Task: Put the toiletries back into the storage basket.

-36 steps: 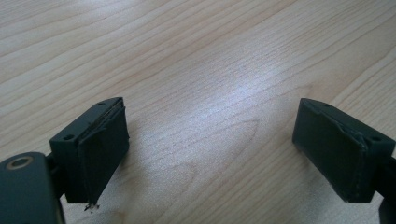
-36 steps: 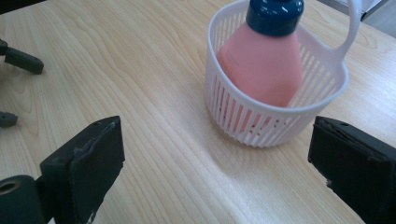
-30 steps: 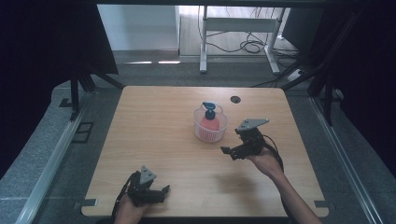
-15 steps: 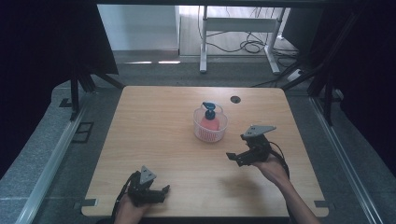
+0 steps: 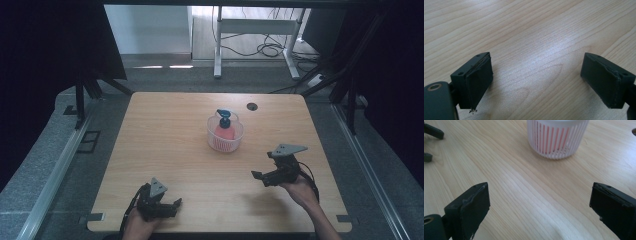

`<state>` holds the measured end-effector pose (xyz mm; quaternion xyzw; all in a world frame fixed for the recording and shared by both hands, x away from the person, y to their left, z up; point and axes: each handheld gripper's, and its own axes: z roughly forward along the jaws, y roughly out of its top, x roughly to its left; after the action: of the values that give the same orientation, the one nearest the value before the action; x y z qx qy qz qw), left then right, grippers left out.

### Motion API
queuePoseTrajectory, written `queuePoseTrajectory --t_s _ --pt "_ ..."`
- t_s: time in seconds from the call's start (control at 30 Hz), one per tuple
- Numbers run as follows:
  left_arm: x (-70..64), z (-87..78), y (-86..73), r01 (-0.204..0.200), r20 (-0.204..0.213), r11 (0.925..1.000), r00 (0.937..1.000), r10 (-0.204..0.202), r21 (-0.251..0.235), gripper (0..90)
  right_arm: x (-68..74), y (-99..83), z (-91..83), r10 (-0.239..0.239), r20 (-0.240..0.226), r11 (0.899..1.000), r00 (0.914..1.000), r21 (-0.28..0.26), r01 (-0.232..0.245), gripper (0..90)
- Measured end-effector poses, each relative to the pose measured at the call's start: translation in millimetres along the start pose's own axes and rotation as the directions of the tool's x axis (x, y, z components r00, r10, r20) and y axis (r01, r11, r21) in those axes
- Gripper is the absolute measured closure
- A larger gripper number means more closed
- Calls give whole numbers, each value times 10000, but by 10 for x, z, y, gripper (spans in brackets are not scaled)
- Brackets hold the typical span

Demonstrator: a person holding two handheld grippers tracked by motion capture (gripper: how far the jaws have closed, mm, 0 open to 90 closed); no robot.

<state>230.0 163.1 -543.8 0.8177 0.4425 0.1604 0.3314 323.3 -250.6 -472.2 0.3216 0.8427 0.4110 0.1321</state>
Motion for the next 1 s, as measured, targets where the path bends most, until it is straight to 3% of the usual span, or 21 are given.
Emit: queuePoseTrajectory --t_s 0.43,0.73,1.0 --pt "0 1 0 9 -6 10000 10000 -9 -10 103 -93 -323 -102 356 566 9993 9978 84 -361 3" --pt "-1 2 0 18 -12 10000 10000 -18 -16 103 -126 -586 -120 769 767 9964 9941 295 -793 0" --pt "-1 2 1 20 -12 10000 10000 -20 -17 103 -127 -711 -107 826 859 9949 9929 513 -872 0"
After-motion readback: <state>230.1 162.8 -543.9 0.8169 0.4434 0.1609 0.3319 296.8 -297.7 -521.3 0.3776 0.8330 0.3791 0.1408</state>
